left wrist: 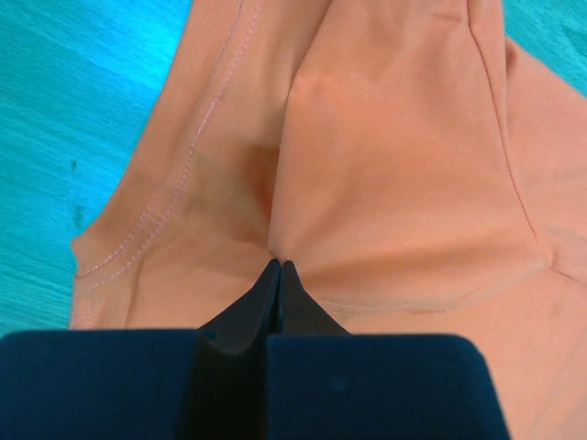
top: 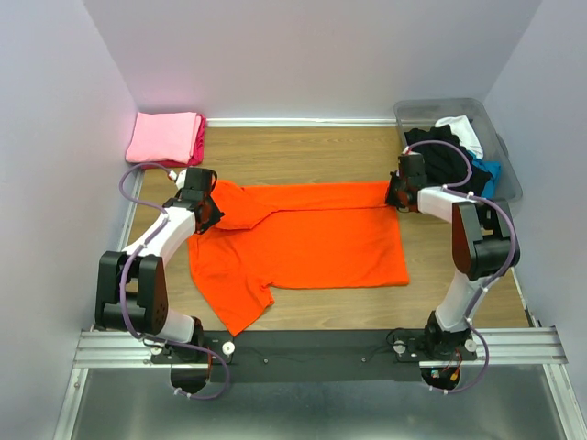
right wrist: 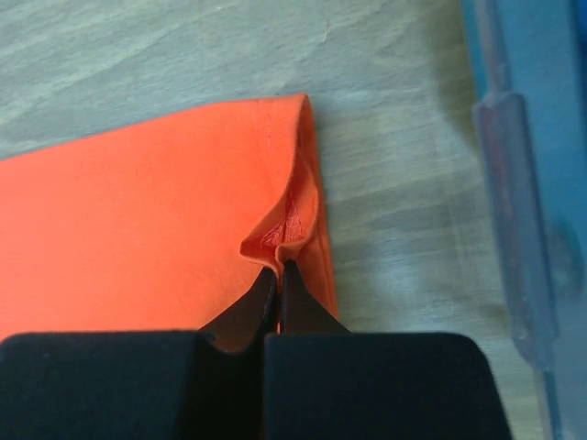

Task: Fold and stack the t-shirts
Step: Fold the tshirt

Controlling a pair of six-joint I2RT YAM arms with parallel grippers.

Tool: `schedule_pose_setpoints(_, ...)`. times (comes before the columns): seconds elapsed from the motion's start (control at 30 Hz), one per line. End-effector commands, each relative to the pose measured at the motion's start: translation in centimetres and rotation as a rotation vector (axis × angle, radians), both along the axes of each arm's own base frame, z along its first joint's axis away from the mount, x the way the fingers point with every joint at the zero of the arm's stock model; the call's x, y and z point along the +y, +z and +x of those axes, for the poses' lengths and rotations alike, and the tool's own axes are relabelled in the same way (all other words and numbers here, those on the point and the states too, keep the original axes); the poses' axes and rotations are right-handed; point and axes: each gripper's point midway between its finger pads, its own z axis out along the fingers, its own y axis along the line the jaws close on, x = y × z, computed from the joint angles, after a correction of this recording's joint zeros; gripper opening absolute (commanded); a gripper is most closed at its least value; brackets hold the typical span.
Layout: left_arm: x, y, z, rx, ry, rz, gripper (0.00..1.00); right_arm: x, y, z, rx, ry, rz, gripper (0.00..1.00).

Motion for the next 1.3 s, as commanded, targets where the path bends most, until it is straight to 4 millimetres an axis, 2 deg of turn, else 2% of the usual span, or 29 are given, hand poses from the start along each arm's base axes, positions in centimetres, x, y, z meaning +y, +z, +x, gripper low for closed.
schedule_pose_setpoints(0.0, -0.2, 0.2, 0.1, -0.009, 0.007, -0.026, 0.00, -0.8, -2.5, -1.0, 0.080, -0.047, -0.039, 0.01)
schedule_pose_setpoints(0.27, -0.2, 2.6, -0.4, -0.032, 0.019, -0.038, 0.00, -1.1, -3.0, -1.2, 0.107, -0.067, -0.052, 0.01)
schedule_pose_setpoints(0.47, -0.7, 3.8, -1.6, -0.053, 0.035, -0.085, 0.00, -1.3, -3.3, -1.4, 0.126, -0.077, -0.062, 0.01)
schedule_pose_setpoints(0.63, -0.3, 2.6, -3.1, -0.039, 0.084, -0.095, 0.00, -1.1, -3.4, -1.4, 0.136, -0.080, -0.050, 0.01)
schedule_pose_setpoints(0.77, -1.5, 1.1, -4.1, -0.011, 0.069, -0.160, 0.00, -1.2, -3.5, -1.4, 0.143, -0.086, -0.054, 0.01)
schedule_pose_setpoints(0.9, -1.5, 0.5, -4.8, -0.004, 0.085, -0.167, 0.00, -1.4, -3.6, -1.4, 0.148, -0.093, -0.058, 0.01)
schedule_pose_setpoints(1.03, -1.3, 0.8, -5.4, -0.020, 0.119, -0.183, 0.00, -1.5, -3.9, -1.6, 0.158, -0.104, -0.062, 0.01)
schedule_pose_setpoints(1.27, -0.4, 3.1, -5.0, -0.078, 0.168, -0.161, 0.00, -1.7, -4.2, -1.9, 0.174, -0.121, -0.069, 0.02)
